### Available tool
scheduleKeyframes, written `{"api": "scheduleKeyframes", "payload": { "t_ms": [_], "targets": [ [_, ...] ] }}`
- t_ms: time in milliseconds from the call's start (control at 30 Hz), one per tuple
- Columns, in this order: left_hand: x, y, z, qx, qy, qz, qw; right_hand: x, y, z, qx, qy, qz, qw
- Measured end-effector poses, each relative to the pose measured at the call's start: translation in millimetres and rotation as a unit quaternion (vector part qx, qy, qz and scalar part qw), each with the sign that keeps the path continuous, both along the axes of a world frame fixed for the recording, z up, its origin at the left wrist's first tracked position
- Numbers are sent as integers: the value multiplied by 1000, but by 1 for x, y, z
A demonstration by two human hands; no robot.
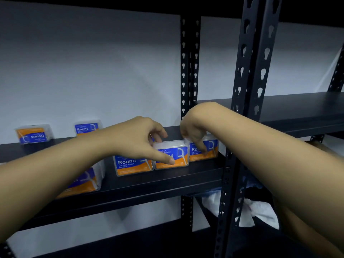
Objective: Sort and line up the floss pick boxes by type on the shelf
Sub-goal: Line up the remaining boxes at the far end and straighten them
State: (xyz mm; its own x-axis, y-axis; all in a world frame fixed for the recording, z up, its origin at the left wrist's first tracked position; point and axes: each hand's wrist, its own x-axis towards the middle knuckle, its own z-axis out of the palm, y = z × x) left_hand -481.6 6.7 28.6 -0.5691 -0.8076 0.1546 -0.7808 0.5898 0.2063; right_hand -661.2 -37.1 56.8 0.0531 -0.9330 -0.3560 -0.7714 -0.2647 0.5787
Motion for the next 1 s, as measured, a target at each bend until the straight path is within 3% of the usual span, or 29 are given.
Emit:
{"api": "scheduleKeyframes", "payload": {
  "t_ms": [633, 867, 1000],
  "targets": [
    [15, -19, 5, 78, -10, 35, 996, -3, -2, 0, 13, -25, 16, 999],
    [13, -17, 4, 90, 2, 33, 995, 1, 6, 17, 65, -145, -31, 987],
    [24, -19, 28, 112, 47, 7, 993, 7, 17, 26, 44, -225, 13, 973]
  ]
}}
